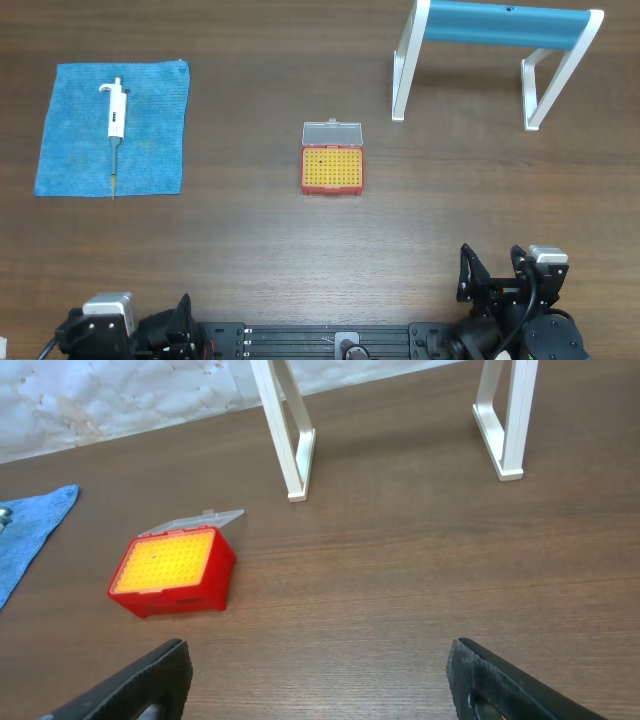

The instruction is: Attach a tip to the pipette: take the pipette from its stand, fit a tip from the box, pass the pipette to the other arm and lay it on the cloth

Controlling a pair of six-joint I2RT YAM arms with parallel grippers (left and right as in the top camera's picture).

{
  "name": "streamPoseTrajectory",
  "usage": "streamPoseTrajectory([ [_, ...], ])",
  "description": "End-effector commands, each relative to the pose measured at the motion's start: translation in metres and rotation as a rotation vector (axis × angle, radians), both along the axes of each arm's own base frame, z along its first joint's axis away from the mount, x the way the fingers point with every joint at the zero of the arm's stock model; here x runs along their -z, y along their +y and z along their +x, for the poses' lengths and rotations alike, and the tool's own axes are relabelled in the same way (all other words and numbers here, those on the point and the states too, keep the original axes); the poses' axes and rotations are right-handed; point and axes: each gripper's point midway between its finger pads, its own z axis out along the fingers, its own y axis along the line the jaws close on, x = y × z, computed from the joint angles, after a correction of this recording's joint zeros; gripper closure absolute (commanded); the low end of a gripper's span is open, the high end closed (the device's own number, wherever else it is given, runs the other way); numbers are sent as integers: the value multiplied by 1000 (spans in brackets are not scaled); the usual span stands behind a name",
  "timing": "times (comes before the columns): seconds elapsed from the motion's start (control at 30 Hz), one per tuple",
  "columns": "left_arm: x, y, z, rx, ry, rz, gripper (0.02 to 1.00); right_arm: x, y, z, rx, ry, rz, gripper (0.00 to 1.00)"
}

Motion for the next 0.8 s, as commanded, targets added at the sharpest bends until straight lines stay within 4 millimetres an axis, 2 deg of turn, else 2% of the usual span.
streamPoseTrajectory([
  [0.03,0,-5,-2,32,-16,-11,86,2,-3,1,24,1,8,176],
  [0.07,-3,-9,-4,122,-40,-5,84,2,-3,1,24,1,8,176],
  [0.1,-15,-11,1,176,-111,13,86,2,-3,1,24,1,8,176],
  [0.13,-44,-9,19,248,-298,80,86,2,-3,1,24,2,8,176],
  [0.17,-61,-3,45,247,-454,143,86,2,-3,1,24,1,8,174],
  [0.2,-71,1,75,223,-595,172,86,2,-3,1,24,1,8,176],
  [0.23,-71,2,90,216,-660,181,86,2,-3,1,24,1,8,174],
  [0.27,-69,2,117,210,-800,198,86,2,-3,1,24,2,8,174],
  [0.33,-32,3,152,197,-919,214,86,2,-3,1,24,2,8,172],
  [0.4,30,3,176,202,-877,209,84,2,-3,1,24,1,8,174],
  [0.47,78,3,187,209,-785,196,86,2,-3,1,24,2,8,174],
  [0.5,93,3,189,213,-731,189,82,2,-3,1,24,1,8,174],
  [0.53,129,3,188,225,-586,170,84,2,-3,1,24,2,8,174],
  [0.57,143,3,187,227,-529,163,82,2,-3,1,24,2,8,176],
  [0.8,144,3,187,227,-525,162,84,2,-3,1,24,1,8,174],
])
